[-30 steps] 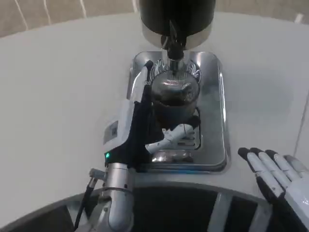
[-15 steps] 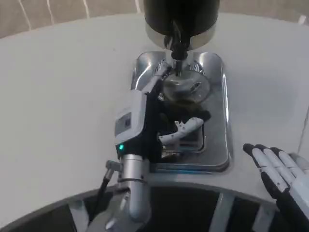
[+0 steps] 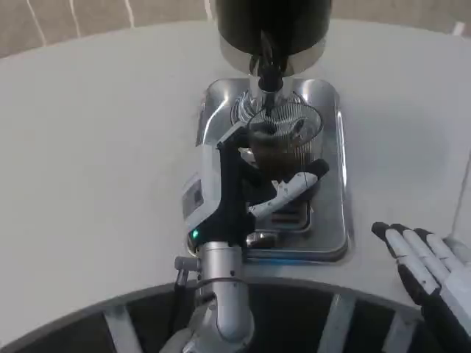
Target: Grasp the cup under the faucet to collect the drink, then remove the cup.
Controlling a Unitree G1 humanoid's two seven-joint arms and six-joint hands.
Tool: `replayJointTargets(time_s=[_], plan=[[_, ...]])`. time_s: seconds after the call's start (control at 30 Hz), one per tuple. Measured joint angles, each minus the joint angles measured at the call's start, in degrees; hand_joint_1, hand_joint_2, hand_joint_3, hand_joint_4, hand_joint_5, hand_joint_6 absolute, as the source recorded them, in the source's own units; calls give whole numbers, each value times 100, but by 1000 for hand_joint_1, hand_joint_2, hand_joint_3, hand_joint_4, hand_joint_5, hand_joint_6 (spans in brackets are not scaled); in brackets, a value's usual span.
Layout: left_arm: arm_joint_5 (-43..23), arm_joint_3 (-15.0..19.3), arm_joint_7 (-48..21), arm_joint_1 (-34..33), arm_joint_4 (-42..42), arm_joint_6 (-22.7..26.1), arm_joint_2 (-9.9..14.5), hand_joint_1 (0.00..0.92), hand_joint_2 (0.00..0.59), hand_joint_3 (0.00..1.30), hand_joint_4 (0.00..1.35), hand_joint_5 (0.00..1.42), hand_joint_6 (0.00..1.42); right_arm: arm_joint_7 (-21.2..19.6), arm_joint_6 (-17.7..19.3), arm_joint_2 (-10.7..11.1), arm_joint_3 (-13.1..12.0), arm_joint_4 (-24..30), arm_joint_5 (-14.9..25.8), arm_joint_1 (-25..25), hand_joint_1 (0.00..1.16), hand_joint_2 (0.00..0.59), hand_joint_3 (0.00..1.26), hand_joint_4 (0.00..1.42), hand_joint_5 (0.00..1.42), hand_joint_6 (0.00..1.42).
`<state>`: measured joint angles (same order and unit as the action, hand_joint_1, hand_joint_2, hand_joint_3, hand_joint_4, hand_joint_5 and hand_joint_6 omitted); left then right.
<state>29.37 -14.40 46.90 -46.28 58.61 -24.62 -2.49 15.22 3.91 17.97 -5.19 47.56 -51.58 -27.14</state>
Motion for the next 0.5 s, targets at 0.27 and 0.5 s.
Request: replayJointTargets(time_s=[0.27,0.5], plan=[[73,-51,2,246,-309,-44,200,750,59,1041,1219,1421,1424,0,-3,6,32,-41,36,40,806,307,0,0,0,1],[166,-126,-203,724,-984,-69,500,750,59,1052,1219,1421,1424,0,13,91,31,-252,194,183,804,306,0,0,0,2]])
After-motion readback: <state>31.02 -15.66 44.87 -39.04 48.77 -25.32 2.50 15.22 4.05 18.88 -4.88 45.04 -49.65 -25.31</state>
